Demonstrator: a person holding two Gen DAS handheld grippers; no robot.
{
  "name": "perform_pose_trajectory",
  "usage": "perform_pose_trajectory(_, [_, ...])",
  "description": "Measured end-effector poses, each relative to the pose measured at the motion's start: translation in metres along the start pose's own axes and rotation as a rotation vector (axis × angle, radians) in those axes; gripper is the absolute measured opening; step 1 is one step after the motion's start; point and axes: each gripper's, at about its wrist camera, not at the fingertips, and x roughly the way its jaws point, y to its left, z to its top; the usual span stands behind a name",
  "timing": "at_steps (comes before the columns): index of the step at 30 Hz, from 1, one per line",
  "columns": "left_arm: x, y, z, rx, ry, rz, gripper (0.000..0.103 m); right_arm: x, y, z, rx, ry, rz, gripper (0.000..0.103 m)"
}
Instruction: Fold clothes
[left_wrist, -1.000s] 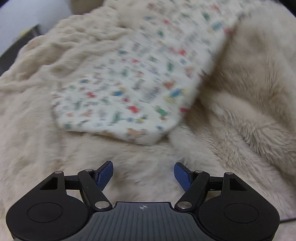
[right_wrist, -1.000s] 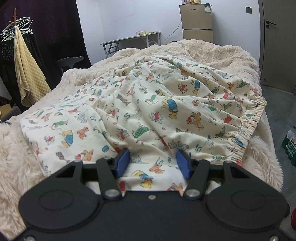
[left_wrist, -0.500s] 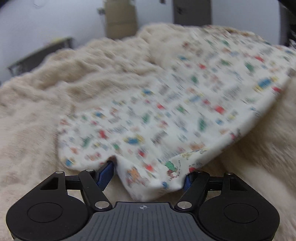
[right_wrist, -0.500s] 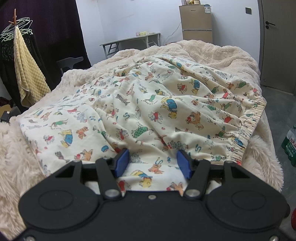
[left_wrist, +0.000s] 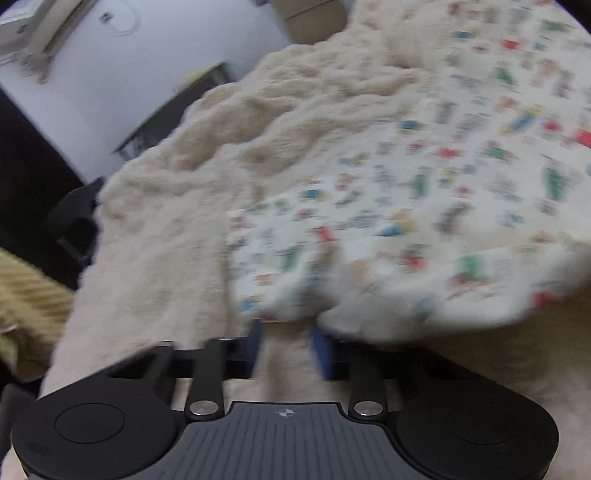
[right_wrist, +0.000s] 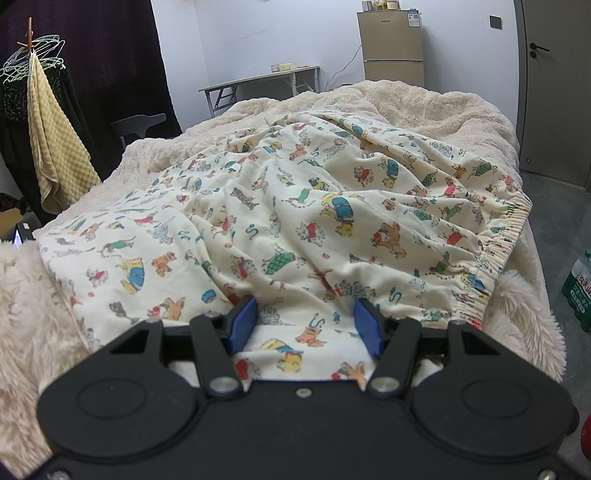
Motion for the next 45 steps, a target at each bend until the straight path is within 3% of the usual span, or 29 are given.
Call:
perform_pose_trajectory(4, [-0.014, 0.033, -0.002, -0.056, -0.009, 0.104, 0.001, 0.000, 0.000, 0.000, -0.001, -0.001, -0.001, 0.058])
perform_pose_trajectory(10, [-0.036, 0.078, -0.014, -0.135, 0.003, 0.108, 0.002, 0.000, 0.001, 0.000, -0.001, 0.000, -0.002, 0.058])
perform_pose_trajectory(12, [-0.042, 0.081, -0.019, -0.119, 0.030, 0.024, 0.005, 0.001, 0.001, 0.000, -0.005, 0.001, -0.005, 0.058])
perform_pose_trajectory(14, [-0.052, 0.073, -0.025, -0.058, 0.059, -0.150, 0.033, 0.000, 0.001, 0.000, -0.005, 0.001, -0.006, 0.058])
perform_pose_trajectory(16, [-0.061, 0.057, -0.026, 0.022, 0.055, -0.285, 0.047, 0.000, 0.001, 0.000, -0.004, 0.001, -0.005, 0.058])
perform_pose_trajectory(19, [-0.075, 0.023, -0.023, 0.167, 0.020, -0.459, 0.054, 0.001, 0.002, 0.000, -0.005, 0.001, -0.006, 0.058])
perform_pose_trajectory(20, [-0.075, 0.012, -0.021, 0.196, 0.018, -0.472, 0.055, 0.001, 0.002, 0.000, -0.005, 0.001, -0.007, 0.058])
perform_pose_trajectory(23, [-0.066, -0.008, -0.011, 0.211, 0.013, -0.412, 0.056, 0.000, 0.002, -0.001, -0.005, 0.000, -0.007, 0.059])
perform_pose_trajectory(26, [-0.061, -0.008, -0.004, 0.150, -0.052, -0.381, 0.056, 0.000, 0.003, -0.001, -0.005, -0.002, -0.007, 0.059])
perform_pose_trajectory(30, [-0.043, 0.007, 0.002, -0.082, -0.067, -0.390, 0.050, 0.001, 0.003, -0.001, -0.005, -0.003, -0.007, 0.059])
perform_pose_trajectory(31, [-0.034, 0.012, 0.003, -0.156, -0.049, -0.384, 0.042, 0.001, 0.003, -0.001, -0.005, -0.003, -0.007, 0.059])
perform_pose_trajectory(34, [-0.009, 0.025, 0.001, -0.363, 0.026, -0.346, 0.033, 0.001, 0.002, -0.001, -0.005, -0.004, -0.007, 0.059])
perform_pose_trajectory(36, [-0.005, 0.029, 0.002, -0.409, 0.029, -0.348, 0.019, 0.000, 0.002, -0.001, -0.005, -0.004, -0.007, 0.059])
perform_pose_trajectory(39, [-0.017, 0.025, 0.011, -0.339, 0.008, -0.272, 0.006, 0.000, 0.002, -0.001, -0.005, -0.004, -0.007, 0.059])
perform_pose_trajectory(42, [-0.044, 0.023, 0.027, -0.117, -0.007, 0.021, 0.003, 0.000, 0.003, -0.001, -0.005, -0.005, -0.007, 0.059])
perform_pose_trajectory(45, [-0.066, 0.036, 0.031, -0.013, -0.011, 0.166, 0.001, 0.001, 0.003, -0.001, -0.006, -0.005, -0.008, 0.059])
